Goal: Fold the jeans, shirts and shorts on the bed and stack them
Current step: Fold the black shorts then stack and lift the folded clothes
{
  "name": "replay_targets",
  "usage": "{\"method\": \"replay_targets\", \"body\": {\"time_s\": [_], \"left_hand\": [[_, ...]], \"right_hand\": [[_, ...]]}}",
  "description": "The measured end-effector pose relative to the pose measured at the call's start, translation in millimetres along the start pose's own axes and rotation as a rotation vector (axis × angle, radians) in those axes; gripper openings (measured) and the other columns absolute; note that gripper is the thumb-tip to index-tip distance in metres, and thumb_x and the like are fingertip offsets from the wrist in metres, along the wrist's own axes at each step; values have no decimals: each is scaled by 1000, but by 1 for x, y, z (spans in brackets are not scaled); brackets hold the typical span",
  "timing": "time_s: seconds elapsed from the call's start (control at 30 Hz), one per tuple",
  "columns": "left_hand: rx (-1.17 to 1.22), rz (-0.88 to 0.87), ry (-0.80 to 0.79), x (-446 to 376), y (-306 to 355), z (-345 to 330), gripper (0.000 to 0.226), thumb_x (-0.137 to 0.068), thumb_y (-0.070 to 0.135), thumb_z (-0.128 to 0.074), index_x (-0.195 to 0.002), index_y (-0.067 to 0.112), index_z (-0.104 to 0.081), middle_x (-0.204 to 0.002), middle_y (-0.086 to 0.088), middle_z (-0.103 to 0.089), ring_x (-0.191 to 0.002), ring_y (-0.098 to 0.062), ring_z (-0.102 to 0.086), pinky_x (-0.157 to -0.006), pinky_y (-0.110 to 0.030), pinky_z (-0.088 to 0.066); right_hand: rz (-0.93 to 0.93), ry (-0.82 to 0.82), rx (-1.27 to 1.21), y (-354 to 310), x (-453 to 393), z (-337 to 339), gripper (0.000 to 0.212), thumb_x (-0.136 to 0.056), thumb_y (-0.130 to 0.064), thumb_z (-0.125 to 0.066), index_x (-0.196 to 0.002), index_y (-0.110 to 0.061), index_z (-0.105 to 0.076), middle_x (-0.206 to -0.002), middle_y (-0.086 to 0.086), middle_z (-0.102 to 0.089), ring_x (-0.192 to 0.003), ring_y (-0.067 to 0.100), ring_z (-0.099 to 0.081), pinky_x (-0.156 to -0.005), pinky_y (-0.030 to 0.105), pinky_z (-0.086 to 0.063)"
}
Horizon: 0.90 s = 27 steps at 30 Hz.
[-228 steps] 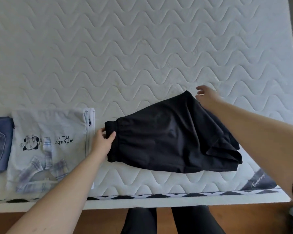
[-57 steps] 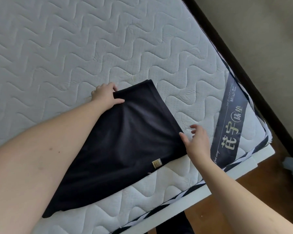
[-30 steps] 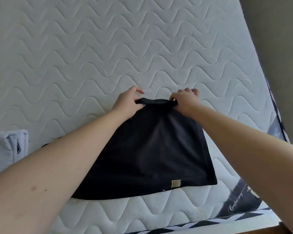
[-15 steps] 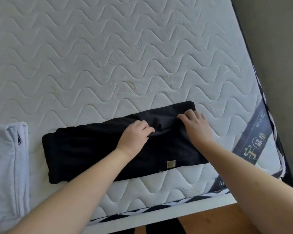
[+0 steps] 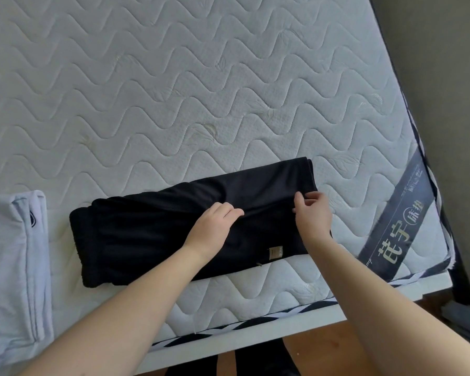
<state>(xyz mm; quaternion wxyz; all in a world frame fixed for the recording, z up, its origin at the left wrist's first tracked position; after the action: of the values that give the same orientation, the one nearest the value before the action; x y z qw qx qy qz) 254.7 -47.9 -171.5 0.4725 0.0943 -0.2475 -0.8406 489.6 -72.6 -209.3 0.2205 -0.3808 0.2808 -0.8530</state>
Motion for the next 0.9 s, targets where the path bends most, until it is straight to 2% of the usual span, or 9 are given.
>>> {"method": "replay_targets", "body": {"time_s": [0.07,0.17,0.27,0.33,0.47,0.57,0.63,0.77,0.9], "left_hand": [[14,12,-28,0,-1,-1,52,-69,-21,-65,-115,5,-68,-95,-10,-63,-83,-27,-59,-74,-38,-56],[-8,48,-42,-2,-3,-2,51,-72,-16,-65,-119,5,-66,-103,-12,-60,-90,-28,-58,-77,-39,-56],[-159,179,-18,-3,-17,-2,54,-72,8,-77,-123,11,-61,-110,-9,-58,-98,-27,-58,-85,-41,-52],[-215,257,-55,-2,-26,-6,51,-77,23,-76,-124,17,-57,-113,-4,-58,-101,-23,-57,-89,-38,-47],[-250,154,-36,1,-23,-9,31,-74,2,-74,-100,17,-67,-91,-1,-62,-80,-23,-59,-75,-37,-49],[-257,81,6,2,-24,-6,36,-66,-10,-73,-95,12,-69,-85,-5,-60,-72,-25,-57,-65,-37,-50],[-284,46,27,4,-24,-4,41,-63,-12,-73,-97,12,-69,-85,-7,-59,-72,-26,-56,-66,-37,-51],[-362,70,84,10,-39,7,50,-66,-4,-75,-112,14,-67,-101,-9,-60,-90,-29,-60,-81,-43,-49],[-433,165,57,21,-81,21,65,-72,27,-79,-131,11,-57,-132,-13,-56,-122,-33,-54,-104,-48,-40]], "right_hand": [[-141,35,-190,5,-7,1,28,-91,-36,-62,-110,-20,-49,-93,-5,-63,-77,10,-69,-62,26,-54],[-173,37,-280,0,-19,2,36,-89,-37,-65,-115,-26,-43,-91,-4,-61,-75,13,-68,-58,24,-53],[-265,25,-296,1,-29,-1,46,-85,-40,-71,-115,-27,-39,-86,0,-60,-76,17,-67,-64,28,-55],[-336,40,-289,3,-33,-2,51,-82,-40,-74,-115,-22,-40,-84,3,-62,-77,19,-67,-69,31,-55],[-303,66,-279,1,-38,-1,38,-84,-24,-72,-116,-16,-54,-97,5,-67,-82,19,-66,-63,29,-51],[-193,83,-456,-2,-34,6,27,-86,-16,-70,-107,-24,-56,-97,-2,-65,-68,9,-69,-55,15,-51],[-139,67,-449,5,-29,11,23,-87,-13,-68,-104,-25,-57,-99,-1,-66,-65,5,-70,-60,15,-52],[-192,-9,-392,26,-24,14,25,-89,-10,-67,-112,-12,-56,-106,10,-66,-80,16,-71,-71,25,-57],[-190,-41,-372,19,-25,13,33,-89,-19,-69,-115,-11,-49,-98,8,-66,-80,16,-72,-71,28,-58]]}}
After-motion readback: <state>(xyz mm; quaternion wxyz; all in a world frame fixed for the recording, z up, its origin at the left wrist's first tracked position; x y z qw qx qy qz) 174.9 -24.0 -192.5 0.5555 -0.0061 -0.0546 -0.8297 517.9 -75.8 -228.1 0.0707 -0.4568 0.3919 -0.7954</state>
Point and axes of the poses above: each hand's wrist, its own x-axis away from the middle knuckle, its own z-axis out of the back of the hand, y = z × x, the point moved 8 cm from there along -x, towards the middle knuckle
